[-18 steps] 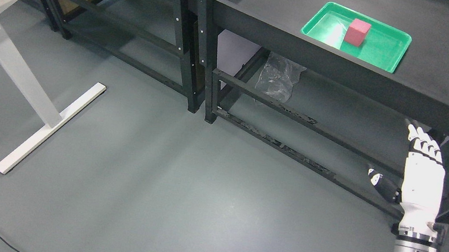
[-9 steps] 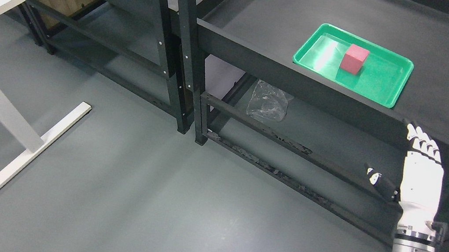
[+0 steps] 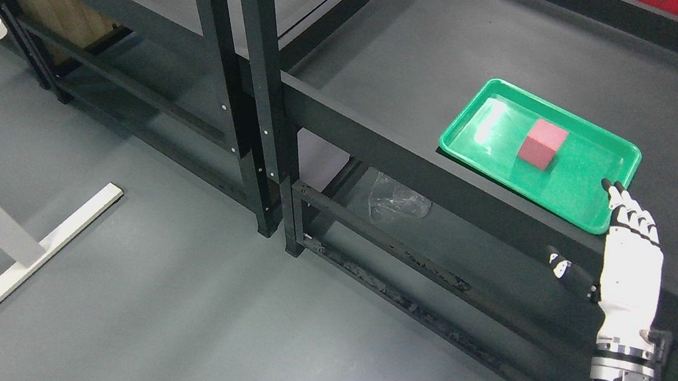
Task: Pick pink block from left shelf to tray
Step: 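Reach the right hand into the green tray beside the pink cube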
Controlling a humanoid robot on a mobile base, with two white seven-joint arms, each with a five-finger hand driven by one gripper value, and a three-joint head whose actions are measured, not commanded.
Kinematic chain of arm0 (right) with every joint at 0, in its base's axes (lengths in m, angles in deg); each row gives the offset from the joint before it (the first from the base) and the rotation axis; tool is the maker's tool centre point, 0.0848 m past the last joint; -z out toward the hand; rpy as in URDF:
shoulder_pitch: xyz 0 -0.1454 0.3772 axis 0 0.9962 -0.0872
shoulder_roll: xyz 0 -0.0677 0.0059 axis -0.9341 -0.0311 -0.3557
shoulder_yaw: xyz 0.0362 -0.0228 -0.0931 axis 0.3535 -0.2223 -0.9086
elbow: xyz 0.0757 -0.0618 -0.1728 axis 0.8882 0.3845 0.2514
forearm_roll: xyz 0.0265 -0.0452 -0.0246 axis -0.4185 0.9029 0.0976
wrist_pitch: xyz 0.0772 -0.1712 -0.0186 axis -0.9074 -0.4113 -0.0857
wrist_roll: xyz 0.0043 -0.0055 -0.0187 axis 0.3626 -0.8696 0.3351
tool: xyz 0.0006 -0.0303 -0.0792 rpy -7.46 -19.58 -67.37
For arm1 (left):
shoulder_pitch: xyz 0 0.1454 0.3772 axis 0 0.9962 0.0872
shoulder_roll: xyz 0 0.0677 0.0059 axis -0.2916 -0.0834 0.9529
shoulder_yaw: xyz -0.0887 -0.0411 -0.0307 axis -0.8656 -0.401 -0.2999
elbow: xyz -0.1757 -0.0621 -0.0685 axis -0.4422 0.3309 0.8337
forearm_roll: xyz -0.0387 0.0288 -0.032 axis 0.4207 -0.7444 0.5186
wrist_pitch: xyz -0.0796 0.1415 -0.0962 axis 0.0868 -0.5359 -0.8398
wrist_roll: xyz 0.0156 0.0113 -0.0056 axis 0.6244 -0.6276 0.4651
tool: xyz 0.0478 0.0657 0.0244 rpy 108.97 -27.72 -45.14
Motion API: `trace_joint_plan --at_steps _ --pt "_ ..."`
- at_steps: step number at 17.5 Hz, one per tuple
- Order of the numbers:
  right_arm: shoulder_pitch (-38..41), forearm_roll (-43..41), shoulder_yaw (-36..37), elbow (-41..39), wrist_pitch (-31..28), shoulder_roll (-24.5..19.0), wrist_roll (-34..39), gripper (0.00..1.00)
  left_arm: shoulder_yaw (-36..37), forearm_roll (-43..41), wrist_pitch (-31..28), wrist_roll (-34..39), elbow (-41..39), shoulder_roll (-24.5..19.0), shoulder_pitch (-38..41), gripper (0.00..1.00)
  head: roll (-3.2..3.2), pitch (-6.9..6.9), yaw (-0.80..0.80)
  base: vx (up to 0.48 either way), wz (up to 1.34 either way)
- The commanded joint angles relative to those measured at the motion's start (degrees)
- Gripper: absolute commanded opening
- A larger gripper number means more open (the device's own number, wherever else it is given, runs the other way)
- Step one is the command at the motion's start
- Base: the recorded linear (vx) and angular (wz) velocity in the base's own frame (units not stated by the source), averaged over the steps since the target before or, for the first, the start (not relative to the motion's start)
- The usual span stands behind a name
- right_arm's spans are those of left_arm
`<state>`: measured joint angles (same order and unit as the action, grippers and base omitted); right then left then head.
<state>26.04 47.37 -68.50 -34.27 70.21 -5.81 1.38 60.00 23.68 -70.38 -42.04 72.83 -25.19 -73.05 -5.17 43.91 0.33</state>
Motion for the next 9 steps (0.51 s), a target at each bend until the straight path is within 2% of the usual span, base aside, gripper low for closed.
trace_joint_plan --at_steps 1,4,6,9 --pt "-0.9 -0.1 1.3 0.2 0.0 0.0 2.4 0.96 0.0 -0.1 0.0 0.0 0.0 -1.0 0.5 1.0 0.0 0.0 0.0 0.244 0.05" --pt "-0.9 -0.1 1.3 0.6 -0.5 0.0 3.6 0.96 0.0 -0.1 0.0 0.0 0.0 -1.0 0.5 1.0 0.0 0.0 0.0 0.265 0.04" --pt "-0.9 -0.1 1.3 1.1 -0.9 0.2 8.2 0.96 0.0 -0.1 0.0 0.0 0.0 -1.0 0.5 1.0 0.0 0.0 0.0 0.221 0.0" --pt "-0.7 0.2 1.3 1.9 -1.1 0.7 11.3 0.96 0.0 -0.1 0.0 0.0 0.0 -1.0 0.5 1.0 0.0 0.0 0.0 0.284 -0.05"
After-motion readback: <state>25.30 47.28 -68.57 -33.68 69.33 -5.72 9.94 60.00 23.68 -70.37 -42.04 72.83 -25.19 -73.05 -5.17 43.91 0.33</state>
